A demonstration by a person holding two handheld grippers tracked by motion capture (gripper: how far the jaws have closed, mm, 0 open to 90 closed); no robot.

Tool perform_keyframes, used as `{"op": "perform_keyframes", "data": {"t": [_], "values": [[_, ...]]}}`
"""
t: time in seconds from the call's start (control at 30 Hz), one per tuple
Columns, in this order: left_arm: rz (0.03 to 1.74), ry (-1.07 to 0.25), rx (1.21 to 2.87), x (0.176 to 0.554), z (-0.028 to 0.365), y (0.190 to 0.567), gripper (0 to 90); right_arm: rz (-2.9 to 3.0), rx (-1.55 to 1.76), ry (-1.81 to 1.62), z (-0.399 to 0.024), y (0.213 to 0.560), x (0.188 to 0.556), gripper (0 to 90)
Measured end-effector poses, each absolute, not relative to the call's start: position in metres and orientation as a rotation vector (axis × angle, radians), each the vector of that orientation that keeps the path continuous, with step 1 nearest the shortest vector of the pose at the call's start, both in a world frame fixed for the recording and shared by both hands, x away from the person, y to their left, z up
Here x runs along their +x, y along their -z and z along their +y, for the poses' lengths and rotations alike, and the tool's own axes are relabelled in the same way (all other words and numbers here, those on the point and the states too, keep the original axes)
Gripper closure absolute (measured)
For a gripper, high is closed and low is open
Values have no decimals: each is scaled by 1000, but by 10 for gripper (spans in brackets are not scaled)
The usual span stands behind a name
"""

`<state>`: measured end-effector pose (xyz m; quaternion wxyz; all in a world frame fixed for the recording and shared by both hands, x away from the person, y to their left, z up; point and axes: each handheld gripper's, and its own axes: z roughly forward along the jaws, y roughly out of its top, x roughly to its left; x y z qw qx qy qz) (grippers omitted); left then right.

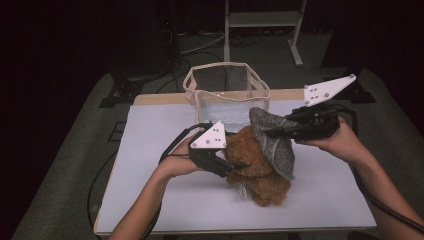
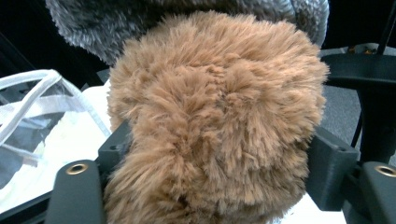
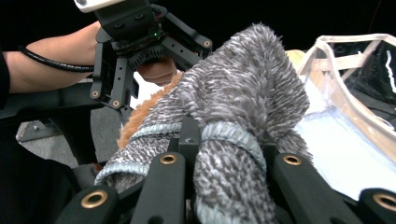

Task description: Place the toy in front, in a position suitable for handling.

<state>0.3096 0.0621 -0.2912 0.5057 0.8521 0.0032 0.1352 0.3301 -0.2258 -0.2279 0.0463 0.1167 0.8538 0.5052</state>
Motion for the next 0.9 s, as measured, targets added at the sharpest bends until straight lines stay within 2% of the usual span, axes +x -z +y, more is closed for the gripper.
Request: {"op": "perform_keyframes", "data": {"t": [0.2,0.47,0.9], "values": [[9,-340,2080,305,79,292,186,2605,329,-1584,-209,238,332,729],[26,-376,2093,294,105,300,186,2613,252,-1598,-173,254,333,728],[109,-401,2085,283,145,332,191,2634,225,-1657,-140,284,333,729]]}}
